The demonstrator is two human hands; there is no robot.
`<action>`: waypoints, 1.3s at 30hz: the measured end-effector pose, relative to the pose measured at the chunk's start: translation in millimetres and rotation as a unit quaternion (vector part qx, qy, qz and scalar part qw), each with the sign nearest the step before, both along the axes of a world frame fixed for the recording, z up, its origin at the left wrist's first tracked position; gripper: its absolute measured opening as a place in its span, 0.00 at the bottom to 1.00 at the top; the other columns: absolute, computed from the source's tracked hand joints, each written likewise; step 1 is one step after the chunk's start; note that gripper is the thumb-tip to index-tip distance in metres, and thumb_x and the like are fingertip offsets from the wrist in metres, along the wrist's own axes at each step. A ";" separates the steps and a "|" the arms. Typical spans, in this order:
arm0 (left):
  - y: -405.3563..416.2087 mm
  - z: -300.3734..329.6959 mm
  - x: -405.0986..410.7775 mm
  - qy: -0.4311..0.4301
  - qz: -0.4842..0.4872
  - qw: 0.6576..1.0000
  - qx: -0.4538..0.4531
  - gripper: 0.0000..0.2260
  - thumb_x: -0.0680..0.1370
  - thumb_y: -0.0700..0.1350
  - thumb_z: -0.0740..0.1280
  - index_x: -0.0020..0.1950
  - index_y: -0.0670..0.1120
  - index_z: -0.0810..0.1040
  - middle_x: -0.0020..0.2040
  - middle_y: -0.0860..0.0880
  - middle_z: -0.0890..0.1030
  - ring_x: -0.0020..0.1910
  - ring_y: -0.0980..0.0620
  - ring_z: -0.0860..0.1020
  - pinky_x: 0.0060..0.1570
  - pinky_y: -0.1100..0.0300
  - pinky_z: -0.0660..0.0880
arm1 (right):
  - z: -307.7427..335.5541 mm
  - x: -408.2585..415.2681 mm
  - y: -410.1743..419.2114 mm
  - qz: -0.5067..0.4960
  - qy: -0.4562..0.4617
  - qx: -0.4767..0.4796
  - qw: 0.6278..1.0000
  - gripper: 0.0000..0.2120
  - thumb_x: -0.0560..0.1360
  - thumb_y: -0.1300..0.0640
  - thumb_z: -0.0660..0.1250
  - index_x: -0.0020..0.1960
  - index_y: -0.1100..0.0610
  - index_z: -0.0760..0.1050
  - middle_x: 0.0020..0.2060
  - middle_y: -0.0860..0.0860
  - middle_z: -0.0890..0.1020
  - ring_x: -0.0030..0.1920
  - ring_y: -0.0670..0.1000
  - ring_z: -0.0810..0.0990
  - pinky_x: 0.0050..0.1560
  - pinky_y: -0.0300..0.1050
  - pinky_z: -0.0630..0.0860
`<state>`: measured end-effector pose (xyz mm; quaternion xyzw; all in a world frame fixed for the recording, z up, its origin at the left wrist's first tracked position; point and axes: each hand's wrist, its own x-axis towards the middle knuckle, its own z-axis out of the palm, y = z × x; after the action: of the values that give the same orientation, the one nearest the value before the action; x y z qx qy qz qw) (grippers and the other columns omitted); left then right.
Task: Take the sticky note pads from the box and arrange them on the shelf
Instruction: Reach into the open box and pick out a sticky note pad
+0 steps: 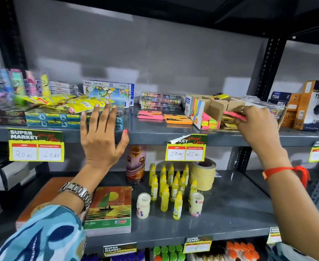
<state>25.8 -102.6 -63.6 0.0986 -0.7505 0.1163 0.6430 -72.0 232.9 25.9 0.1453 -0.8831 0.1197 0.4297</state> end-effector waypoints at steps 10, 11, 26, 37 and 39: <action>-3.5 -0.3 -0.8 0.001 0.009 1.000 -0.019 0.26 0.81 0.56 0.52 0.70 0.41 0.72 0.69 0.42 0.74 0.70 0.42 0.68 0.73 0.43 0.55 | 27.9 23.4 -95.0 0.159 0.241 -0.075 0.955 0.08 0.76 0.58 0.65 0.50 0.57 0.82 0.35 0.58 0.85 0.33 0.59 0.82 0.33 0.47 0.71; -3.6 -0.7 -1.4 0.003 0.011 1.000 -0.019 0.26 0.81 0.56 0.52 0.70 0.41 0.72 0.69 0.42 0.74 0.70 0.42 0.67 0.73 0.43 0.56 | 28.0 25.8 -111.5 0.168 0.220 -0.038 0.960 0.08 0.77 0.57 0.64 0.50 0.57 0.82 0.35 0.57 0.85 0.33 0.60 0.82 0.31 0.47 0.72; -4.4 -0.2 -3.4 0.016 0.014 0.999 -0.034 0.27 0.81 0.57 0.50 0.68 0.41 0.74 0.66 0.42 0.76 0.68 0.43 0.69 0.70 0.43 0.58 | 16.9 -11.7 -198.6 0.212 -0.185 0.193 0.940 0.14 0.73 0.72 0.59 0.56 0.65 0.73 0.57 0.67 0.77 0.57 0.65 0.76 0.57 0.55 0.74; -2.3 -1.9 -4.3 0.020 0.005 0.999 -0.029 0.26 0.81 0.56 0.51 0.70 0.41 0.72 0.69 0.42 0.74 0.68 0.41 0.69 0.72 0.44 0.54 | 20.2 21.1 -100.4 0.219 0.009 -0.036 0.975 0.17 0.74 0.66 0.62 0.60 0.59 0.77 0.56 0.59 0.83 0.57 0.60 0.80 0.59 0.52 0.74; -1.2 -2.2 -5.1 0.027 0.006 0.999 -0.021 0.26 0.81 0.56 0.52 0.70 0.41 0.72 0.70 0.41 0.73 0.68 0.41 0.69 0.73 0.45 0.54 | 17.6 18.8 -76.6 0.218 0.033 -0.134 0.966 0.18 0.71 0.69 0.63 0.59 0.59 0.79 0.54 0.59 0.84 0.55 0.59 0.82 0.60 0.54 0.76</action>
<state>20.7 -103.8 -65.8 0.0930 -0.7294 0.1335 0.6644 -53.2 156.3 43.6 0.2797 -0.7915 0.3227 0.4372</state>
